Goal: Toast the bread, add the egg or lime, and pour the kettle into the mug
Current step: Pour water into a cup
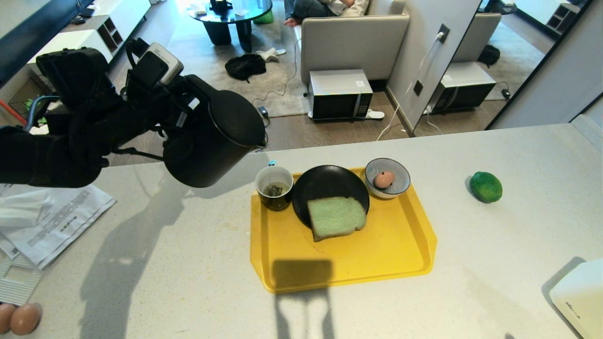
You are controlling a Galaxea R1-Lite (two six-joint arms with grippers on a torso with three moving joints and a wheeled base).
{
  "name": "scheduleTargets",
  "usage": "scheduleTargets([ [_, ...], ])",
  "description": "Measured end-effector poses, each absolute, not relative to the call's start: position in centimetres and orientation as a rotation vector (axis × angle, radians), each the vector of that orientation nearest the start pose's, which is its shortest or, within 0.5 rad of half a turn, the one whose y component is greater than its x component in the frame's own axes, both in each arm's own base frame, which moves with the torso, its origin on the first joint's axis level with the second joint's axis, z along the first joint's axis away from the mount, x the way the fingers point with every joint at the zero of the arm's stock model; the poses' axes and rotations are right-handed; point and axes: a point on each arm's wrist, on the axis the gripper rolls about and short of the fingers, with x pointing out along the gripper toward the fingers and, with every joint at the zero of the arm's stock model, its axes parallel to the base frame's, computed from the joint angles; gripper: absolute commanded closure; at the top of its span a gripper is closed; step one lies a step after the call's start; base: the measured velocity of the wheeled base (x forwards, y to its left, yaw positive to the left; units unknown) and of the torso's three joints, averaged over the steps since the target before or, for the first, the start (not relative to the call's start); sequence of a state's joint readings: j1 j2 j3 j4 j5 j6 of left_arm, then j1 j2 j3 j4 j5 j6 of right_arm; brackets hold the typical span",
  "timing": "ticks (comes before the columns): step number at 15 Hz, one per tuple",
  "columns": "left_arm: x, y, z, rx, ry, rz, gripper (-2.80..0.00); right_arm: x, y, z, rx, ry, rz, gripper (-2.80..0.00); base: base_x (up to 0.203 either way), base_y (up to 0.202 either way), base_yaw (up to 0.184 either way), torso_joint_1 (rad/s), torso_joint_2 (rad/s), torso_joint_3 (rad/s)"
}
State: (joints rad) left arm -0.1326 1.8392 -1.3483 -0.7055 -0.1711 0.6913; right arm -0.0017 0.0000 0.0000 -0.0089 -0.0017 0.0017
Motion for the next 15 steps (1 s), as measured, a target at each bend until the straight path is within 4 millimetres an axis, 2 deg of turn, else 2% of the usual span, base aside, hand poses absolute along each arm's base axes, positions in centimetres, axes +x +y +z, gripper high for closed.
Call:
scheduleTargets([
  [15, 36.96, -5.90, 29.26, 0.816, -0.327, -0.240, 0.00, -2.28, 0.00, 7.64, 0.002, -0.009, -0.003, 0.00, 0.000, 0.000, 0.000, 0.000, 0.00, 0.000],
])
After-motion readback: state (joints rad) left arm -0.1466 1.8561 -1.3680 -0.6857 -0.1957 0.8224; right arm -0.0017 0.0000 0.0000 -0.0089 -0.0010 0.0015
